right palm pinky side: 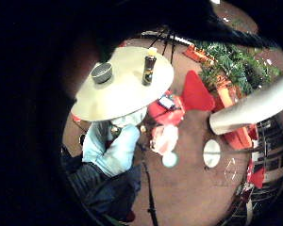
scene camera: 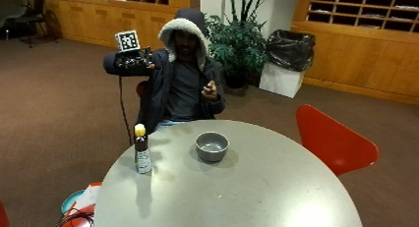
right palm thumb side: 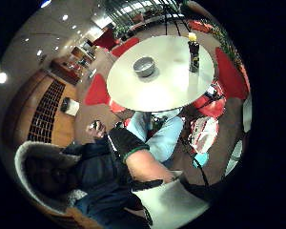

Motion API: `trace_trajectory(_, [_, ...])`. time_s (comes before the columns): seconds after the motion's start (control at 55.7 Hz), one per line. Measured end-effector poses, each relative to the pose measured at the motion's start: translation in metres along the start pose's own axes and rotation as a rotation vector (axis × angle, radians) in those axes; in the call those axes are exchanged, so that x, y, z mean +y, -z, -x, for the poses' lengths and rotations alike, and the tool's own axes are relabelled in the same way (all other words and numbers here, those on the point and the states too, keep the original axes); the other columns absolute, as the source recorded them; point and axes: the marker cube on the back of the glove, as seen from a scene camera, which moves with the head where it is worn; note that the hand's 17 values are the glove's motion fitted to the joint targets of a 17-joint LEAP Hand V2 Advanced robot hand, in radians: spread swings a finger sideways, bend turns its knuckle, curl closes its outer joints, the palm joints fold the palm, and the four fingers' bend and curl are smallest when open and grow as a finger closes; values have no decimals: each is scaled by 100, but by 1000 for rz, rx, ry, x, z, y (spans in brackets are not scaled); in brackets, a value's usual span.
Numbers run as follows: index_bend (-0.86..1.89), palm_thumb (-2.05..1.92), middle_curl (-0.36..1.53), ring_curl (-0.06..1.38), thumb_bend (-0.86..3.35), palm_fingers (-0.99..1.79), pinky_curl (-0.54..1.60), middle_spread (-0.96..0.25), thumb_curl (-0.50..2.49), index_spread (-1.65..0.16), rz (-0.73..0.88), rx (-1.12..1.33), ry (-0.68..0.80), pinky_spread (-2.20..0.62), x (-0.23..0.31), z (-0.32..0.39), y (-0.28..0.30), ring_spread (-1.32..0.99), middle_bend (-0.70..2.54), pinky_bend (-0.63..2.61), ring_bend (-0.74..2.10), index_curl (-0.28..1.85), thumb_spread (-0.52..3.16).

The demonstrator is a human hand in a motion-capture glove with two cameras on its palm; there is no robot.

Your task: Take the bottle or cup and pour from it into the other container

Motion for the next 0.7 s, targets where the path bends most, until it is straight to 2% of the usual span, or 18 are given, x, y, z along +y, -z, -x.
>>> trace_trajectory(0.108, [52, 22, 8, 1, 6, 22, 13, -5, 13, -26, -37, 11, -135, 26, 12, 10, -2, 11, 18, 33, 12, 21, 58])
trace_trajectory(0.233, [53, 24, 13, 1, 1, 19, 18, -7, 18, -31, -3, 4, -54, 32, 7, 5, -3, 14, 19, 35, 14, 26, 73])
trace_trajectory(0.323, [53, 25, 16, 1, -2, 18, 20, -7, 22, -32, -3, 4, -138, 35, 18, 12, -3, 15, 19, 35, 14, 28, 78])
trace_trajectory(0.449, [53, 25, 19, 2, -3, 17, 23, -7, 25, -33, -58, -26, -137, 36, 13, 8, -6, 16, 18, 34, 15, 30, 81])
trace_trajectory(0.539, [53, 25, 21, 2, -3, 16, 24, -7, 27, -34, -120, -89, -171, 37, 10, -1, -8, 17, 18, 34, 15, 32, 82])
trace_trajectory(0.647, [51, 25, 22, 3, -3, 15, 26, -7, 29, -34, -24, -268, -238, 37, 17, -18, -14, 17, 18, 35, 16, 32, 83])
trace_trajectory(0.7, [50, 26, 23, 3, -3, 16, 27, -7, 30, -34, -173, -336, -319, 37, -8, -33, -28, 17, 17, 34, 16, 33, 83])
